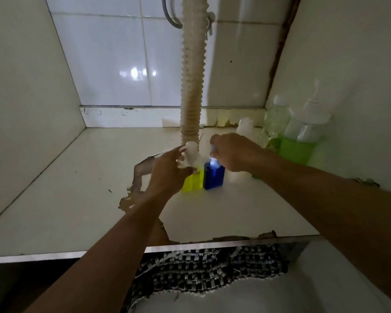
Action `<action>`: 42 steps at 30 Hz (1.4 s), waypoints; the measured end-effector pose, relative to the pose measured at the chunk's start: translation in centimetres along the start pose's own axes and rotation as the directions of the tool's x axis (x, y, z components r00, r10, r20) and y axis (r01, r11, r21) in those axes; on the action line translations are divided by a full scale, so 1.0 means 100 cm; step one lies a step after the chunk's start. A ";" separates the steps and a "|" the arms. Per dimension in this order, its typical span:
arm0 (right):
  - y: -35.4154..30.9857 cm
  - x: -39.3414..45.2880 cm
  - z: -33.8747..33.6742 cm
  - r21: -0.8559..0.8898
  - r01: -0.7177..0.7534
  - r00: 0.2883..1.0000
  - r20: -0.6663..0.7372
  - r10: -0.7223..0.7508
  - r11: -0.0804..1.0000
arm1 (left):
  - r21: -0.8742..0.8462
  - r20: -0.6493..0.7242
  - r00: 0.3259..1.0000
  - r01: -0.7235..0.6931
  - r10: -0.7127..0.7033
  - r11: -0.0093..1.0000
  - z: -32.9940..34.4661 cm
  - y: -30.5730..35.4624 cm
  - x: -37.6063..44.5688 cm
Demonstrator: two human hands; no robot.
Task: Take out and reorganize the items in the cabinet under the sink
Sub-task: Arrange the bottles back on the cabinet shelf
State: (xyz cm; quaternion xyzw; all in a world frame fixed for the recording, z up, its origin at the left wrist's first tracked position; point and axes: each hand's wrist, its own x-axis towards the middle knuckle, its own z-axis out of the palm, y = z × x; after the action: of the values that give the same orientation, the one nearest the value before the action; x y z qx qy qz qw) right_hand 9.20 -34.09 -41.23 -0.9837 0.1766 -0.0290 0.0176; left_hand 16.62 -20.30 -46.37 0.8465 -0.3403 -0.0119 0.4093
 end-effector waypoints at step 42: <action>0.085 -0.320 0.098 0.408 -0.584 0.811 0.258 0.525 0.702 | 0.400 0.463 0.845 -0.470 0.269 0.787 0.105 0.104 -0.133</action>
State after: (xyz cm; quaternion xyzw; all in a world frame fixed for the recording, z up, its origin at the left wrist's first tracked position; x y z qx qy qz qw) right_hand -23.11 -30.65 -53.01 -0.8497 0.4508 -0.0040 0.2734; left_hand -2.57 -24.25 -49.54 0.8185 -0.5664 -0.0061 0.0961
